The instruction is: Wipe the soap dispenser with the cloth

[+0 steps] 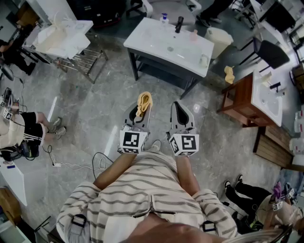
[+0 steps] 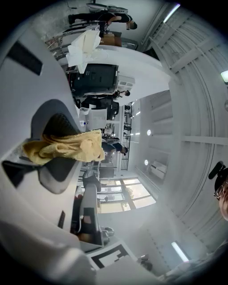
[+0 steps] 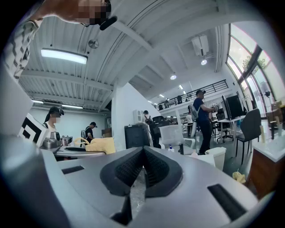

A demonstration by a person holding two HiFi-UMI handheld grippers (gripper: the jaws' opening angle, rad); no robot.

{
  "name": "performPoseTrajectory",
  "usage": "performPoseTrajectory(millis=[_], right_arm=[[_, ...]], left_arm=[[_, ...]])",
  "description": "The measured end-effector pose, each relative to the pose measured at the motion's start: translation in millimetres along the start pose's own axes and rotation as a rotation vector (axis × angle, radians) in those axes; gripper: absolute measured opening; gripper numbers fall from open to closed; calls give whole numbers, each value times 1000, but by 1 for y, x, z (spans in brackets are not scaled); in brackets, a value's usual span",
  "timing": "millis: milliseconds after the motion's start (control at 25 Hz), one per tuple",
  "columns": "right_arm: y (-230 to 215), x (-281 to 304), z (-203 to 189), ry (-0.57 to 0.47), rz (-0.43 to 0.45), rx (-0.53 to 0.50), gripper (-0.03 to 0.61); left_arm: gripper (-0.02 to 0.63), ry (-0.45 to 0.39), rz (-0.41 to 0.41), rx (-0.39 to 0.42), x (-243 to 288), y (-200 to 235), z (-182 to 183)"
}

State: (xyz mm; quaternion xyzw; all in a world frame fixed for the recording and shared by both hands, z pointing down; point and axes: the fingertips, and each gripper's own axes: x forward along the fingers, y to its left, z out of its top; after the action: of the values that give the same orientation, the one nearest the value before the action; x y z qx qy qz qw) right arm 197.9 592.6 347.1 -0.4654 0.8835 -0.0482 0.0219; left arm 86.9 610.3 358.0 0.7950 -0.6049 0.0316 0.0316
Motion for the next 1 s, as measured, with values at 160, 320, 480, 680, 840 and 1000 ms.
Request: performPoseTrajectory(millis=[160, 320, 480, 680, 840, 1000], right_arm=[[-7, -1, -2, 9, 11, 43, -2], [-16, 0, -1, 2, 26, 53, -2], [-32, 2, 3, -26, 42, 100, -2], [-48, 1, 1, -56, 52, 121, -3], [-48, 7, -5, -47, 72, 119, -3], [-55, 25, -12, -20, 78, 105, -3]], left_arm=[[99, 11, -4, -5, 5, -9, -2], [98, 16, -11, -17, 15, -17, -4], [100, 7, -11, -22, 27, -26, -1], [100, 17, -3, -19, 30, -38, -11], [100, 33, 8, -16, 35, -36, -18], [100, 40, 13, -30, 54, -29, -23]])
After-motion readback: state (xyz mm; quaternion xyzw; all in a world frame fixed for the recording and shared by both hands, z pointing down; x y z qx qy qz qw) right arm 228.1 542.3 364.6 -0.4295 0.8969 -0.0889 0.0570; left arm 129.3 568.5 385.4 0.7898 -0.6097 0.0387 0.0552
